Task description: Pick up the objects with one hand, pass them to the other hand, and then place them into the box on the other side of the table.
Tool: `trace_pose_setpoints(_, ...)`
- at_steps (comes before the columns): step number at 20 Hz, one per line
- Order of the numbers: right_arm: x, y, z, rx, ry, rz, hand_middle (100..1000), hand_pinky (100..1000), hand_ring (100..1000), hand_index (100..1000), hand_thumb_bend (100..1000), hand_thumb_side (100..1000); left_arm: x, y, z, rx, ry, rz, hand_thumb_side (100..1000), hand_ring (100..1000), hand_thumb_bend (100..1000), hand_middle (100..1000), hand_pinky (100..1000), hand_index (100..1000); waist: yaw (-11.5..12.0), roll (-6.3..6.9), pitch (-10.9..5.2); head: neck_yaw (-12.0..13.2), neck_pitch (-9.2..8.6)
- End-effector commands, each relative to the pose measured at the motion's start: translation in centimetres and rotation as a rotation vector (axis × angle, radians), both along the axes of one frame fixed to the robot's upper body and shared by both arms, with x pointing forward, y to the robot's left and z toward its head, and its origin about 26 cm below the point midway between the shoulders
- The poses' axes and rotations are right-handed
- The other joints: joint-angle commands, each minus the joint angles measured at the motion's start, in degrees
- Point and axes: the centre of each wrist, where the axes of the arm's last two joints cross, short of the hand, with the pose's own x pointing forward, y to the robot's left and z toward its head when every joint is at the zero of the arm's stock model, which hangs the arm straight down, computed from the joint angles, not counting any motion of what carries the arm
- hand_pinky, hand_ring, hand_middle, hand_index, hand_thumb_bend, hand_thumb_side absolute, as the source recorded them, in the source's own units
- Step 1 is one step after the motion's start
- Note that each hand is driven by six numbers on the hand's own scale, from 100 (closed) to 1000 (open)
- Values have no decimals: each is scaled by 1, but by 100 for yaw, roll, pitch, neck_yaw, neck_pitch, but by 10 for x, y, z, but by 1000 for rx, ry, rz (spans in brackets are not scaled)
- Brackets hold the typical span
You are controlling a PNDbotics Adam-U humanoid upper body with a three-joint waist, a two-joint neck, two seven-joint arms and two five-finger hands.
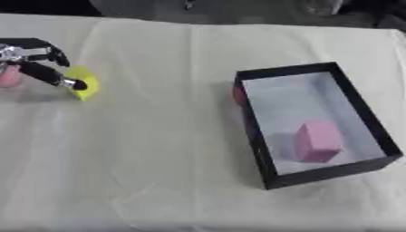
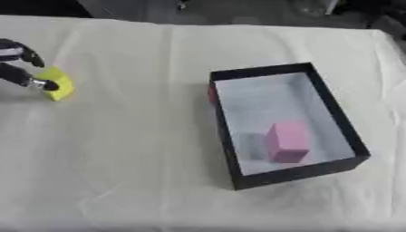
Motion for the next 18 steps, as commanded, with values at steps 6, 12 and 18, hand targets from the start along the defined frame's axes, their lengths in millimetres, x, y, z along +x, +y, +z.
trace_pose_setpoints(6,-2,-4,11,-26,-24,-9,906,734,904,957,100,401,3,4,10,16,-52,63,766,905,756,789,996,840,-14,114,-13,28,-14)
trace_pose_setpoints(12,-1,-5,10,-23,-21,-10,906,735,904,957,100,409,5,4,5,14,-61,86,789,904,752,789,995,842,-12,116,-4,45,-14)
trace_pose_setpoints(18,-1,-5,9,-20,-18,-10,907,736,904,957,100,412,5,3,1,12,-62,110,792,902,750,787,993,842,-23,110,1,89,-14)
